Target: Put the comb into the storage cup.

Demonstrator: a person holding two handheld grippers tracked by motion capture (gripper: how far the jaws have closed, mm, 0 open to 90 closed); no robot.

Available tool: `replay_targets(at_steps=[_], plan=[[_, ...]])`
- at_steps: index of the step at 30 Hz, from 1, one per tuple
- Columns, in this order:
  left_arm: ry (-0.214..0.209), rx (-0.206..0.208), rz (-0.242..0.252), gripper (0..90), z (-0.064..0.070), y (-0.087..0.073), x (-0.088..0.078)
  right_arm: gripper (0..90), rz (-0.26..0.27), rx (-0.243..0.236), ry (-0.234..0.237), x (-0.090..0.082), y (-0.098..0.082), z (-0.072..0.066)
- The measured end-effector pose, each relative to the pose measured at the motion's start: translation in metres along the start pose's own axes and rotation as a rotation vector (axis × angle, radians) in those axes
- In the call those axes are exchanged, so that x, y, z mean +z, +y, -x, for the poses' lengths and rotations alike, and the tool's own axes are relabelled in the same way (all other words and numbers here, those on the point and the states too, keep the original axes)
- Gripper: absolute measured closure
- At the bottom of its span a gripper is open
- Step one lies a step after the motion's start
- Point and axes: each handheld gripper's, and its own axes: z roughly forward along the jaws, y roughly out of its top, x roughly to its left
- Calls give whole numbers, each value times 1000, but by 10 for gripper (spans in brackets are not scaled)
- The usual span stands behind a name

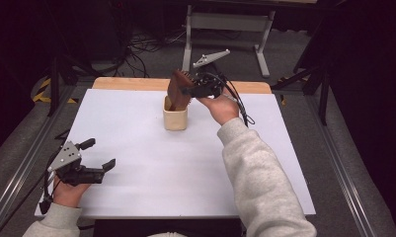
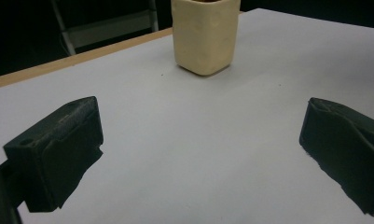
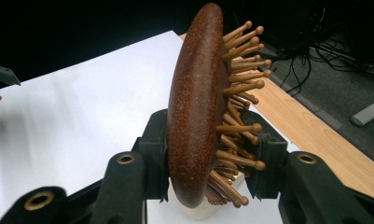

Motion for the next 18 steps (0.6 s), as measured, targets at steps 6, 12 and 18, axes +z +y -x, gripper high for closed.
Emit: replay_targets(at_steps=[6, 12, 18], plan=[[-3, -1, -1, 5, 0, 0, 0, 569, -11, 4, 3, 2, -1, 1], [-4, 1, -2, 5, 1, 0, 1, 563, -18, 13, 9, 3, -3, 2], [-4, 2, -4, 5, 1, 0, 1, 552, -28, 16, 16, 7, -5, 3]])
